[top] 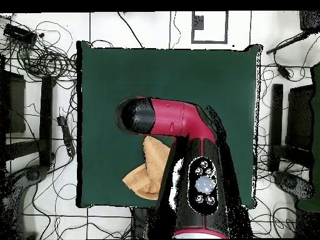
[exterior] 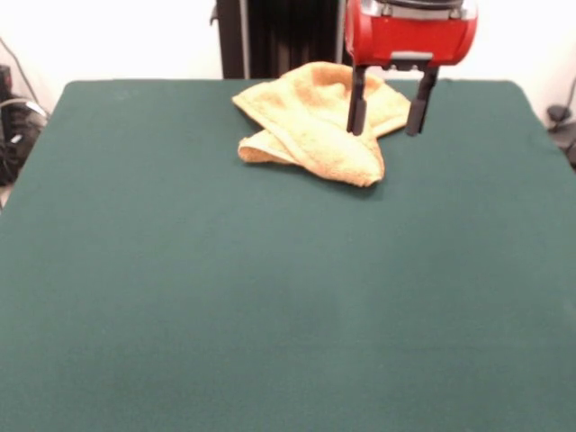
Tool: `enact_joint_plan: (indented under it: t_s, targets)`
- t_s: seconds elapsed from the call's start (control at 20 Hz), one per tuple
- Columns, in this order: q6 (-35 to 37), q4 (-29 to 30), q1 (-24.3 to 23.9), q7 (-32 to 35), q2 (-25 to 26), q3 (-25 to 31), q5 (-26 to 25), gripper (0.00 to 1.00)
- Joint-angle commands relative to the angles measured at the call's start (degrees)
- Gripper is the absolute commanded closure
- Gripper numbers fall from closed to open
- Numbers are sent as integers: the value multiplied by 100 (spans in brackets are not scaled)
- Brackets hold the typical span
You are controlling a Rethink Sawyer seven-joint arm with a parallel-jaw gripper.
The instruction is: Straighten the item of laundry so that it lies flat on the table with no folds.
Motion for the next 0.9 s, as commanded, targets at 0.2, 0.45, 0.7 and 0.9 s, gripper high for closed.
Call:
enact_joint_plan:
  t_s: [0.2, 0.45, 0.7, 0.9]
  targets:
    - [576, 63, 52, 888, 392, 464, 257, 0]
    - [429, 451, 30, 911, 210, 442, 258, 0]
    - [247, 845, -7, 799, 4, 483, 207, 0]
    - [98, 989, -32, 757, -47, 519, 177, 0]
